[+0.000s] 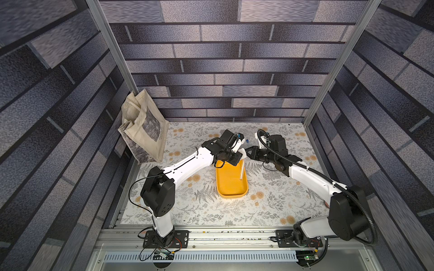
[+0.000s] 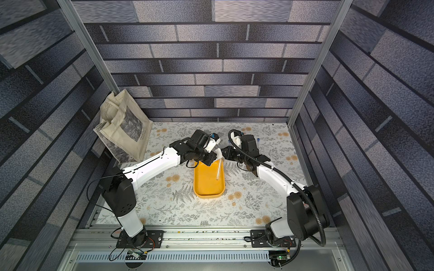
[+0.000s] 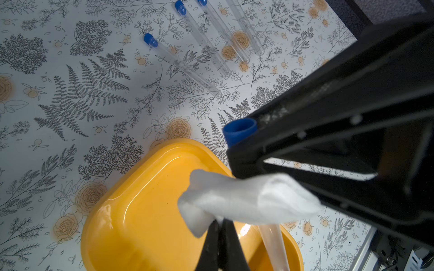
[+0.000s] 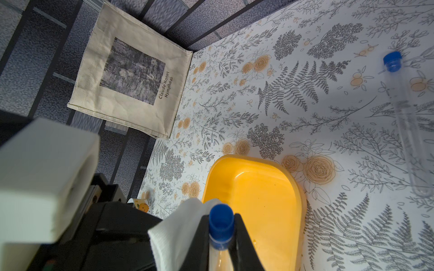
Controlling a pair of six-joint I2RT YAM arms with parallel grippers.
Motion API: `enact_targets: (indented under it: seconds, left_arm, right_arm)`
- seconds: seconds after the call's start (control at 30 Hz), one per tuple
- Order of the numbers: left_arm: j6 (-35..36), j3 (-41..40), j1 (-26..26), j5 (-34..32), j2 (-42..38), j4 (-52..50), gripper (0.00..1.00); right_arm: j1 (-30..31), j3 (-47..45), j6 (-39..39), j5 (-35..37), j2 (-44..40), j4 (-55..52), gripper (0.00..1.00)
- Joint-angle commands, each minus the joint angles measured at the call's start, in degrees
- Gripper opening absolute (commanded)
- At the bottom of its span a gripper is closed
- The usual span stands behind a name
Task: Wipe the exteriors of test tubes
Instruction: Wipe the dirt from the test tube.
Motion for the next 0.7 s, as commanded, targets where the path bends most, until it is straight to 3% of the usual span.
enact_targets:
  seconds: [0.0, 0.33, 0.5, 0.67]
  left_arm:
    - [0.83, -3.56, -0.91, 0.03, -2.05, -0.53, 0.0]
    - [-0.17, -12.69, -5.02, -0.14, -6.73, 0.59, 0.0]
    - [-2.14, -17.62, -5.06, -1.28, -9.79, 1.86, 0.0]
    - [-3.36, -17.66, -4.1, -4.13, -9.82, -0.94, 0.0]
  right_arm:
    - [-0.54, 2.09, 0.36, -0.11, -0.82, 0.06, 0.12]
    - [-0.73, 2.96, 1.5, -0.07, 0.32, 0.63, 0.12]
    - [-1.0, 3.26, 1.74, -0.46, 0.64, 0.41, 0.12]
    - [-1.16, 3.55, 1.65, -0.64, 0.68, 0.25, 0.12]
